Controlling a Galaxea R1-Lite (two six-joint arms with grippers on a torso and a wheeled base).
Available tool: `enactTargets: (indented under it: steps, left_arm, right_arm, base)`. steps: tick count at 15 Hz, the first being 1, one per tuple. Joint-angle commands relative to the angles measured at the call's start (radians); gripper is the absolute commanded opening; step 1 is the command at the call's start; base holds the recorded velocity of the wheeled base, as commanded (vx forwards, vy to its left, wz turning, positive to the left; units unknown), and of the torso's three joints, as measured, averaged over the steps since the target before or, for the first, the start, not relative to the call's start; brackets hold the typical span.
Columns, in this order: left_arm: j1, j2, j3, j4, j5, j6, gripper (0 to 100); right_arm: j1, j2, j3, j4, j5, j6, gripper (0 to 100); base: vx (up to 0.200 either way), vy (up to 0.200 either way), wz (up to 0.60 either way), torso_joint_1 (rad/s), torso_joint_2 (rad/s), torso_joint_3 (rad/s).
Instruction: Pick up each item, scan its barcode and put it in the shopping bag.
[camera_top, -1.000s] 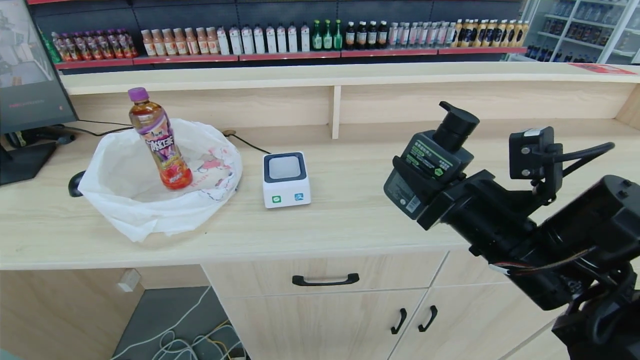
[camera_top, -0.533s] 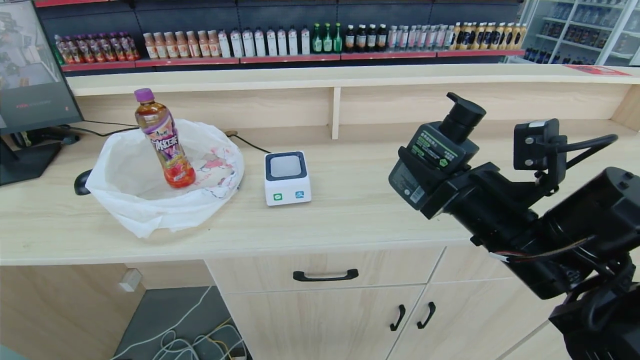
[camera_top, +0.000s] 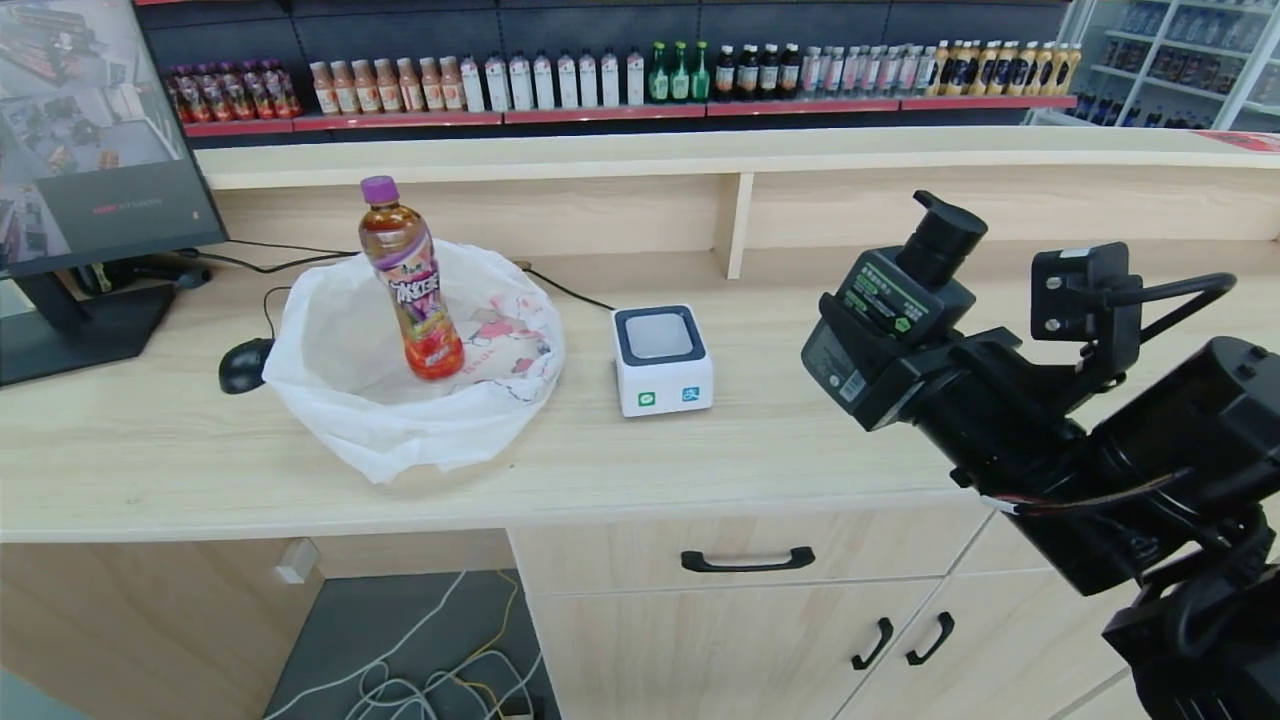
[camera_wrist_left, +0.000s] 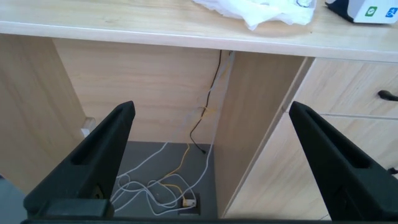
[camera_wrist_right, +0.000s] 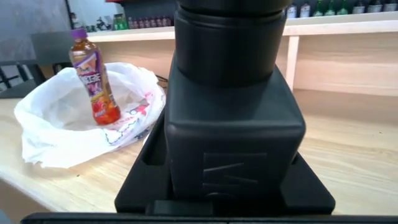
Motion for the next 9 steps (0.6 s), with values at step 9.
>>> enactTargets:
  steps: [9]
  left_arm:
    - [0.0, 0.0, 0.0, 0.0, 0.001, 0.004, 100]
  right_arm:
    - [-0.015, 0.006, -0.006, -0.001, 0.026, 0.037, 0]
  base:
    - [0.0, 0.156, 0.0, 0.001, 0.0, 0.001]
